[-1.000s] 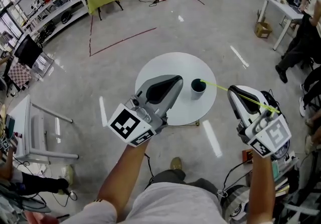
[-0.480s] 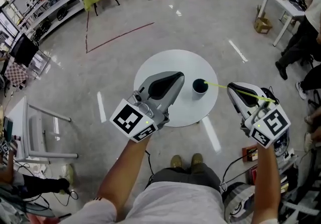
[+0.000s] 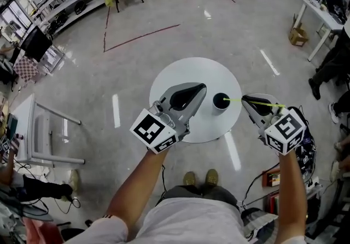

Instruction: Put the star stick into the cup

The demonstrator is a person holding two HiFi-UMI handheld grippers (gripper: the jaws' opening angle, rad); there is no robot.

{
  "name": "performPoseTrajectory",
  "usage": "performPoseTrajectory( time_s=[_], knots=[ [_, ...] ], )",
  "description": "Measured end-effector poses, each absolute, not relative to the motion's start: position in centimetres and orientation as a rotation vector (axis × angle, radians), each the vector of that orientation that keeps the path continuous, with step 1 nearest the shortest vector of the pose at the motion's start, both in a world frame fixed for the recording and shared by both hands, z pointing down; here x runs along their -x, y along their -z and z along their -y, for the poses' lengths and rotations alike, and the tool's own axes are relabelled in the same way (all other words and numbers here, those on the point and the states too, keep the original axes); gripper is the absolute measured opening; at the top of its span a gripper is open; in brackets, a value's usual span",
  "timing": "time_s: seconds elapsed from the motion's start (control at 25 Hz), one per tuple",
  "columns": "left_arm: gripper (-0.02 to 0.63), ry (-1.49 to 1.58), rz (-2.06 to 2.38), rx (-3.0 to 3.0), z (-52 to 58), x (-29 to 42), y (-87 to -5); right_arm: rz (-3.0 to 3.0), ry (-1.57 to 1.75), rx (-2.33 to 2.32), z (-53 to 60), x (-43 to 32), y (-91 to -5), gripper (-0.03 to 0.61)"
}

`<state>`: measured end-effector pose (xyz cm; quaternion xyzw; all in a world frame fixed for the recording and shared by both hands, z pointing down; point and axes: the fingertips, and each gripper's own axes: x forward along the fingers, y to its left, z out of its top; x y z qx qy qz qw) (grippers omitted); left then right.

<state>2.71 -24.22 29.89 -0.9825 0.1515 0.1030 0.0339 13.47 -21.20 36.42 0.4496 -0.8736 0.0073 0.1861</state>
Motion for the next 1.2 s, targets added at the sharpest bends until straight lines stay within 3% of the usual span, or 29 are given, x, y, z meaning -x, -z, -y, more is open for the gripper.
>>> performPoseTrajectory(
  time_s=[1.2],
  knots=[
    [0.014, -0.111, -0.632, 3.109, 28.5, -5.4, -38.1, 2.296, -0.161, -0.878, 28.4, -12.0, -49.0, 0.021]
  ],
)
